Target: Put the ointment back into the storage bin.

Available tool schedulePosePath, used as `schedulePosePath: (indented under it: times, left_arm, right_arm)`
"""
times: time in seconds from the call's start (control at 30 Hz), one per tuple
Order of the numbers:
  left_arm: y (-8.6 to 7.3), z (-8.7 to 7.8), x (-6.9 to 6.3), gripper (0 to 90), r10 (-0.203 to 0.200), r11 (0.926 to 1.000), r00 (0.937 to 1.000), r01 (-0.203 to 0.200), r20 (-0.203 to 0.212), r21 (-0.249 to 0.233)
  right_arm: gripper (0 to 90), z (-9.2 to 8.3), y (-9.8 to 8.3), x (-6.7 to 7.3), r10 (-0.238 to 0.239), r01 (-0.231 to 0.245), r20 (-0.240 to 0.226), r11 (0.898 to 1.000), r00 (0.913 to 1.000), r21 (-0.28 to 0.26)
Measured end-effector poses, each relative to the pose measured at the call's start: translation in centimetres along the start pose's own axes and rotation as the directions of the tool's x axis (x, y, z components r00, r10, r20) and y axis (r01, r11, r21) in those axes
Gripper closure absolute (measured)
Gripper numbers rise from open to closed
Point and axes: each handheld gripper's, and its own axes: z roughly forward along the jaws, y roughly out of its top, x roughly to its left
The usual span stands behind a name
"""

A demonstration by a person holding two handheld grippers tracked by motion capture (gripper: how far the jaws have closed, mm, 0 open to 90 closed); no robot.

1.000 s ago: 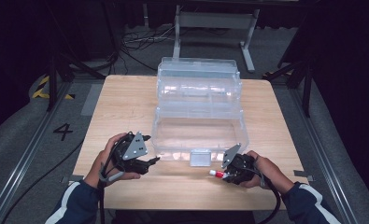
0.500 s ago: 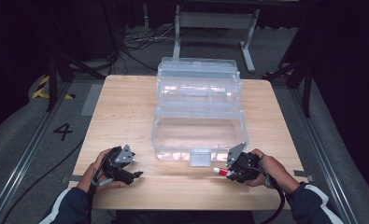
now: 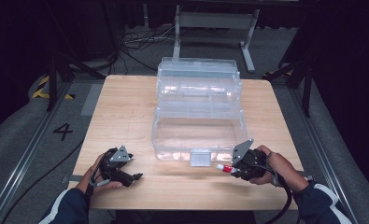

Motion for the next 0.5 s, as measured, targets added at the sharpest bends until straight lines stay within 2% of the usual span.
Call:
schedulePosePath:
  times: [0.1, 0.5]
  left_arm:
    - [-0.1, 0.0, 0.0, 13.6, 0.003, 0.9999, 1.0, -0.003, 0.004, -0.011]
    - [-0.1, 0.1, 0.0, 12.6, 0.004, 0.9999, 1.0, -0.004, -0.001, -0.016]
  right_arm:
    - [70.6, -0.9, 0.1, 0.1, -0.003, 0.003, 0.02, 1.0, 0.9998, -0.006]
    - [70.6, -3.0, 1.0, 0.0, -0.048, 0.048, 0.038, 0.999, 0.9982, 0.006]
